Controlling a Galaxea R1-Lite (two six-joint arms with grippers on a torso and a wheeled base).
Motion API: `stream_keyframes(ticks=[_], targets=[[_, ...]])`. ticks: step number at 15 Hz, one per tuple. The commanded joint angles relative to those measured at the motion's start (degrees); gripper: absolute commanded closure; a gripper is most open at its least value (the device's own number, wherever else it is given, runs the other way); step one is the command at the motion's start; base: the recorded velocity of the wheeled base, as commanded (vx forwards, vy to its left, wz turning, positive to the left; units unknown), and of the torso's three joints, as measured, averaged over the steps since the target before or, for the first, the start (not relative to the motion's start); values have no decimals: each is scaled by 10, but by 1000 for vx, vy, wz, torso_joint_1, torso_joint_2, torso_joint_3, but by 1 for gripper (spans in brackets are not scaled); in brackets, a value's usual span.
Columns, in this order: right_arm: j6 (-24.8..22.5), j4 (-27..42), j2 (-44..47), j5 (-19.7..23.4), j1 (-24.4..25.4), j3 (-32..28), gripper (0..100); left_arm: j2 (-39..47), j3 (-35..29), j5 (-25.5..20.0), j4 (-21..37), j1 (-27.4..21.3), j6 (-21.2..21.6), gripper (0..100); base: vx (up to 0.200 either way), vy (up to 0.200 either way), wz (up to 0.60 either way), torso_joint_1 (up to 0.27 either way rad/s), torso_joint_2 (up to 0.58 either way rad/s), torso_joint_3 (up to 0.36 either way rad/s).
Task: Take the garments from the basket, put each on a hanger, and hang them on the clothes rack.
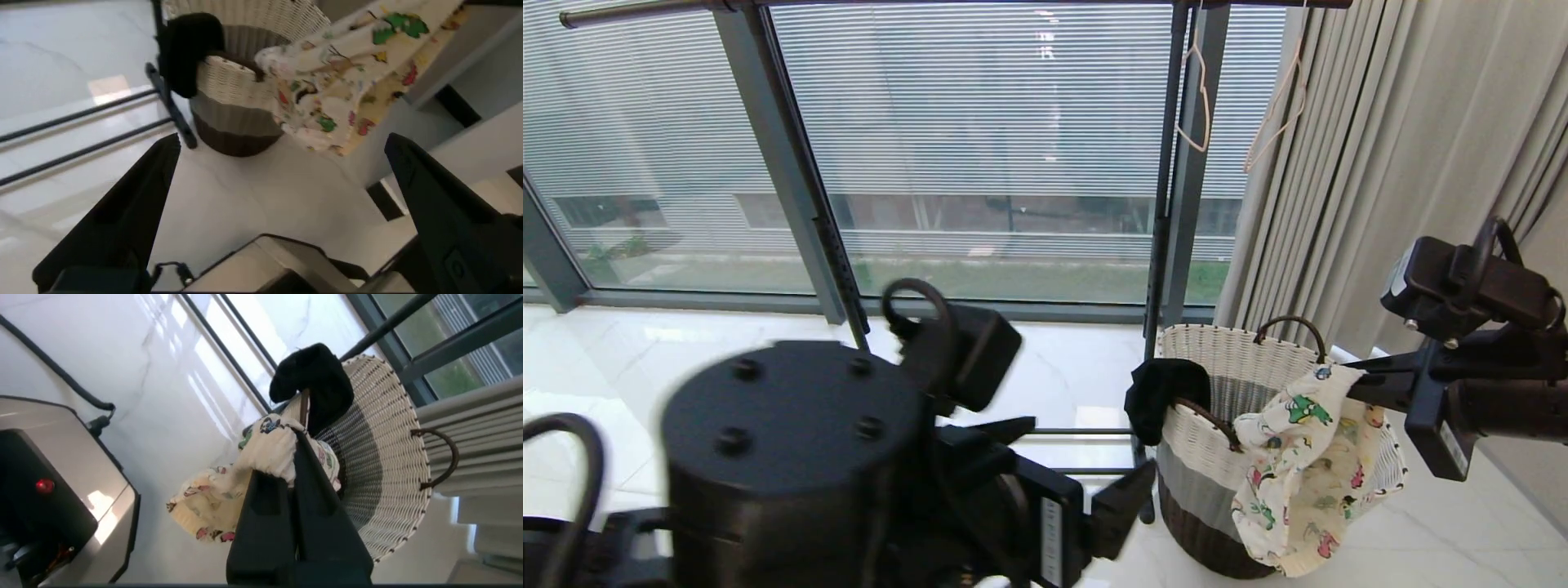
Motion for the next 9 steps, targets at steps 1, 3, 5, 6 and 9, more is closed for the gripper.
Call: stream_keyframes(ticks=[1, 3, 5, 6, 9], targets=[[0, 0, -6, 0, 7, -3, 100, 194, -101, 31, -35, -78, -44, 0, 0, 0, 0, 0, 0, 0], [0, -1, -7, 0, 7, -3, 100, 255, -137, 31, -43, -77, -43, 0, 0, 0, 0, 0, 0, 0], [1, -2, -7, 0, 7, -2, 100, 325, -185, 31, -47, -78, -44, 0, 0, 0, 0, 0, 0, 0], [1, -2, -7, 0, 7, -2, 100, 349, -209, 33, -47, -78, -44, 0, 0, 0, 0, 0, 0, 0], [13, -3, -8, 13, 7, -2, 100, 416, -273, 53, -46, -62, -42, 0, 0, 0, 0, 0, 0, 0]])
